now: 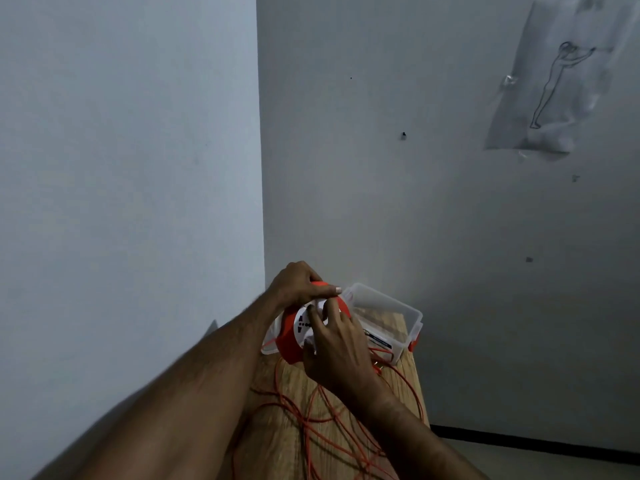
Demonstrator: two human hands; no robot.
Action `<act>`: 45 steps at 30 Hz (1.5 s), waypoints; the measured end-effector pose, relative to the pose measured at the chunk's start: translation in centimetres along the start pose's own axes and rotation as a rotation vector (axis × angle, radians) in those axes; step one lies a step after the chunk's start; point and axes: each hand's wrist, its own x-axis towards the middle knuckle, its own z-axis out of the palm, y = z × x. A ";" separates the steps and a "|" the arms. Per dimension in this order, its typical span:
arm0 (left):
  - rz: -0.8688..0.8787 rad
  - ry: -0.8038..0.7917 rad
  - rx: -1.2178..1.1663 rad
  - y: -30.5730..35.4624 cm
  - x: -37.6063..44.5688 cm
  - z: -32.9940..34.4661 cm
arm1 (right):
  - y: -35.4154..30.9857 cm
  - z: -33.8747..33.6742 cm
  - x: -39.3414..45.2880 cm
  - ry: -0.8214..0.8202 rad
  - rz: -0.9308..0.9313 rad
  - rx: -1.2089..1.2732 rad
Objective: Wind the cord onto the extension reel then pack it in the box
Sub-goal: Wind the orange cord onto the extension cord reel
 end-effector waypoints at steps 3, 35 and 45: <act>0.004 0.007 0.022 0.1 -0.1 -0.1 | -0.2 0.0 0.3 -0.003 0.042 0.075; -0.107 0.107 0.071 -4.0 -3.3 -3.7 | -1.4 -0.3 1.7 -0.117 -0.486 -0.017; -0.113 0.153 0.089 -3.8 -3.7 -3.7 | -1.6 1.5 3.1 -0.088 -0.328 0.008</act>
